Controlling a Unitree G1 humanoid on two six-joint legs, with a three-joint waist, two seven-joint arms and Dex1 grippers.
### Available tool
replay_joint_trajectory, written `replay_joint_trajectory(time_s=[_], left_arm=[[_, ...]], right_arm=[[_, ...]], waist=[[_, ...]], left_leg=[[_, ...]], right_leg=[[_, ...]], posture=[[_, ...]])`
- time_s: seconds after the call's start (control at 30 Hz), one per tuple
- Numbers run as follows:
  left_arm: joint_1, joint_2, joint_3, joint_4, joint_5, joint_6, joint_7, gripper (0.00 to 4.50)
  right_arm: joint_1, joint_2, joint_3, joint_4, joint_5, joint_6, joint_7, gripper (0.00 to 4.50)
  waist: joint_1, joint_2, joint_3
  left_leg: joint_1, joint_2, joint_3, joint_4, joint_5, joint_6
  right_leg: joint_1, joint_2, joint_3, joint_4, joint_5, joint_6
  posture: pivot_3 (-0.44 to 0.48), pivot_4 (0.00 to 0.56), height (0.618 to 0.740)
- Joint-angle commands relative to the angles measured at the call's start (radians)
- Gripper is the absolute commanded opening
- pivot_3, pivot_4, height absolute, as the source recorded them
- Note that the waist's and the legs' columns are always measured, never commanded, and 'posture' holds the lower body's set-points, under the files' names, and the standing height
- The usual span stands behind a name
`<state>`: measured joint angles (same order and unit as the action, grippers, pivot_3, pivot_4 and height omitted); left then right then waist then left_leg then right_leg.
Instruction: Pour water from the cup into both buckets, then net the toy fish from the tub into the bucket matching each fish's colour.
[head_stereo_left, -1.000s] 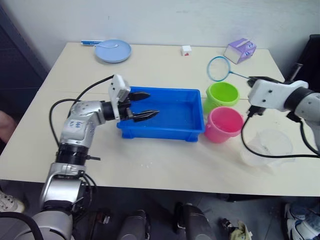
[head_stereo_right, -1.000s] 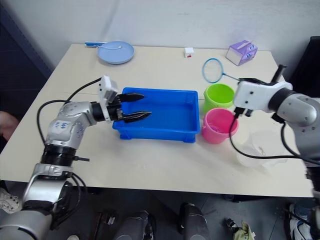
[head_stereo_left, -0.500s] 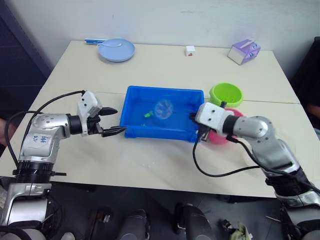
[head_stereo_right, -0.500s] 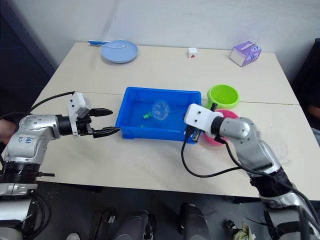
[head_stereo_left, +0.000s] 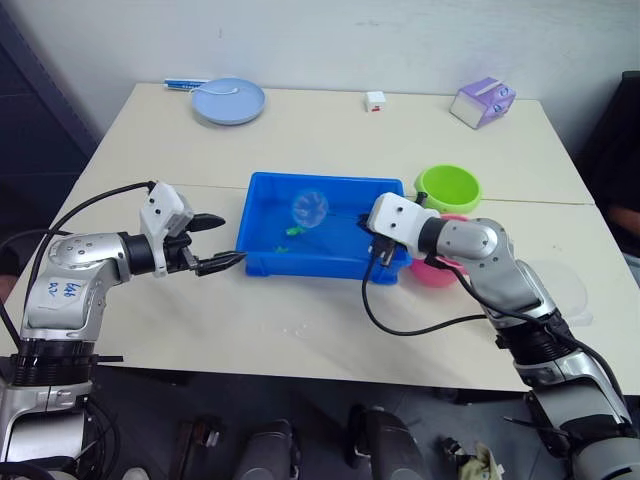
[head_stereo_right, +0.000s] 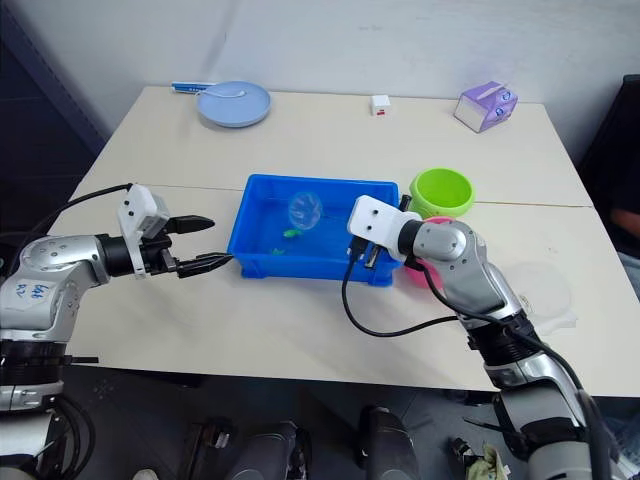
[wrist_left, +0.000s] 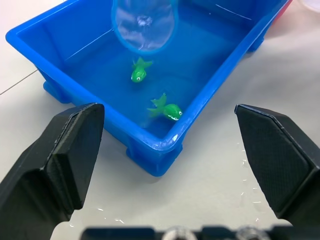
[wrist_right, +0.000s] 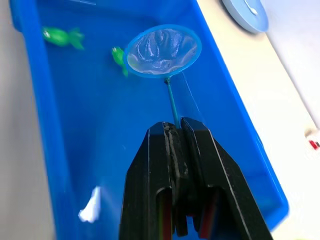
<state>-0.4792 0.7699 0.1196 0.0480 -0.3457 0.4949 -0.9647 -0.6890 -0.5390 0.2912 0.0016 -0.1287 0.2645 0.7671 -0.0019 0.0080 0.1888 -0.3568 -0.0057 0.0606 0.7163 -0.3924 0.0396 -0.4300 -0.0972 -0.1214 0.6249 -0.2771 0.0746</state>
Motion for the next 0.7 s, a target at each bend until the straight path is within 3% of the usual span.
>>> replay_joint_trajectory(time_s=[0.03, 0.4, 0.6, 0.7], left_arm=[[0.003, 0.005, 0.025, -0.039, -0.018, 0.000, 0.012, 4.50], [-0.012, -0.014, 0.014, -0.021, -0.014, -0.013, 0.020, 4.50], [-0.011, -0.013, 0.017, -0.012, -0.013, -0.023, 0.021, 4.50], [-0.009, -0.016, 0.019, -0.009, -0.014, -0.029, 0.025, 4.50]], right_arm=[[-0.035, 0.001, -0.012, 0.018, -0.041, -0.026, -0.037, 0.80], [-0.077, 0.028, 0.064, 0.160, -0.114, -0.086, -0.004, 0.80], [-0.051, 0.057, 0.088, 0.137, -0.100, -0.066, 0.037, 0.80], [-0.028, 0.106, 0.043, 0.096, -0.027, 0.035, 0.048, 0.80]], waist=[[-0.001, 0.000, 0.000], [-0.003, 0.000, 0.000], [-0.003, 0.000, 0.000], [-0.003, 0.000, 0.000]], left_leg=[[0.000, 0.000, 0.000, 0.000, 0.000, 0.000], [0.000, 0.000, 0.000, 0.000, 0.000, 0.000], [0.000, 0.000, 0.000, 0.000, 0.000, 0.000], [0.000, 0.000, 0.000, 0.000, 0.000, 0.000]], right_leg=[[0.000, 0.000, 0.000, 0.000, 0.000, 0.000], [0.000, 0.001, 0.000, 0.000, 0.000, 0.000], [0.000, 0.001, 0.000, 0.000, 0.000, 0.000], [0.000, 0.000, 0.000, 0.000, 0.000, 0.000]], posture=[[0.000, 0.150, 0.739], [0.000, 0.150, 0.739], [0.000, 0.150, 0.739], [0.000, 0.150, 0.739]])
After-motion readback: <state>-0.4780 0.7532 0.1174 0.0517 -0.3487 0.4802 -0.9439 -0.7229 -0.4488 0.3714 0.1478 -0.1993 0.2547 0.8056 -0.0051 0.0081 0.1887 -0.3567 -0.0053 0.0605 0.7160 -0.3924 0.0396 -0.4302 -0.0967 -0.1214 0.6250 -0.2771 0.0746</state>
